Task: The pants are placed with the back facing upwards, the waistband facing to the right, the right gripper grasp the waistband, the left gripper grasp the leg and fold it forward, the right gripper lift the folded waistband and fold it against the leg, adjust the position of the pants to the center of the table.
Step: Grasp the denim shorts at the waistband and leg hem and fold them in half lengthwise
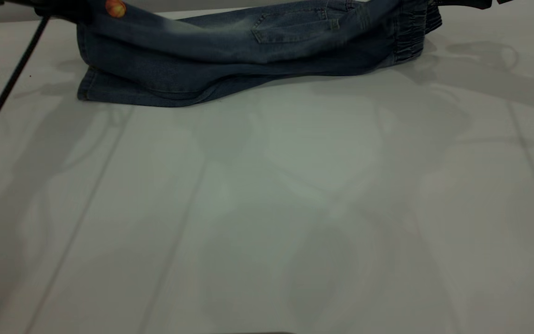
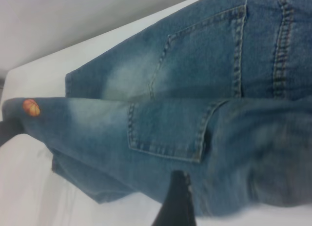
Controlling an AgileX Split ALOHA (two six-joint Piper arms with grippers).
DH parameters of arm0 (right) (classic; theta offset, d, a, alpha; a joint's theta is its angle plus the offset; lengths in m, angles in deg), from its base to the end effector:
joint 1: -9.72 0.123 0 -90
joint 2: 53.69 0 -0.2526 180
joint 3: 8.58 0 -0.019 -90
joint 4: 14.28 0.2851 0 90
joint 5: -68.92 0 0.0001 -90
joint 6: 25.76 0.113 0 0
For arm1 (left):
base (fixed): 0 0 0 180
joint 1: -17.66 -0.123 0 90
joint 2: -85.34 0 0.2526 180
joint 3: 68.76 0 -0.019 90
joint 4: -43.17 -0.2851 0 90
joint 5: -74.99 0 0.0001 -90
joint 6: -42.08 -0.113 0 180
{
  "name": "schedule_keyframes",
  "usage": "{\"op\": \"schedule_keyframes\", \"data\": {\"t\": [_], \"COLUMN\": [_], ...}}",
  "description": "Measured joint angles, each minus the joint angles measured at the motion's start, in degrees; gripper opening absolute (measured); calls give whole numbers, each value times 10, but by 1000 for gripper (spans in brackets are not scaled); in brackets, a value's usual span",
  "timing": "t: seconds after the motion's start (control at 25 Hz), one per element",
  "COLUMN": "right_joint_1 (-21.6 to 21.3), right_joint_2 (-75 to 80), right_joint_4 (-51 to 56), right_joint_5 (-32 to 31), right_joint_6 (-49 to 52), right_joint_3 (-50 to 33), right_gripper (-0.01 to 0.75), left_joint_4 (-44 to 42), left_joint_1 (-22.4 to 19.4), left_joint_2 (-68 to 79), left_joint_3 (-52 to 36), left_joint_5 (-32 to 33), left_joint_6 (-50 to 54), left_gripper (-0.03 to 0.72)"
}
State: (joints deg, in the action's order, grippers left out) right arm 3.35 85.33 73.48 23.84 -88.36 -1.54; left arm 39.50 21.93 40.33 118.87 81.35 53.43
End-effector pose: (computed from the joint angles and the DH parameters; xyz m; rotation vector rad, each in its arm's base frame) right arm 0.4785 0.0271 0.0564 0.2147 2.2831 1.0732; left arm 0.4970 -0.0363 0.0656 -0.0735 2.3344 -0.0959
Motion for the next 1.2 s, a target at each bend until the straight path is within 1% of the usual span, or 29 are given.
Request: {"op": "schedule_keyframes", "data": {"t": [0.4,0.52,0.6,0.68,0.76,0.84,1.0,1.08,1.2], "right_joint_1": [0,0,0,0,0,0,0,0,0], "right_joint_2": [0,0,0,0,0,0,0,0,0], "right_joint_4": [6,15,17,18,27,44,93,108,115], "right_joint_5": [17,18,18,19,19,19,20,22,32], "right_joint_6": [-24,-33,-40,-43,-48,-61,-100,-122,-139], "right_joint_3": [0,0,0,0,0,0,0,0,0], "right_gripper": [563,563,563,563,563,563,563,563,563], "left_joint_4": [0,0,0,0,0,0,0,0,0], "left_joint_1": [0,0,0,0,0,0,0,3,18], "left_joint_2": [26,26,26,26,26,26,26,25,16], "left_joint_3": [0,0,0,0,0,0,8,25,60], "left_joint_5": [-26,-37,-42,-42,-42,-40,-30,-8,76], "left_joint_6": [1,0,-6,-15,-28,-33,-35,-34,-35], "left_gripper": [57,75,102,155,227,322,486,532,552]}}
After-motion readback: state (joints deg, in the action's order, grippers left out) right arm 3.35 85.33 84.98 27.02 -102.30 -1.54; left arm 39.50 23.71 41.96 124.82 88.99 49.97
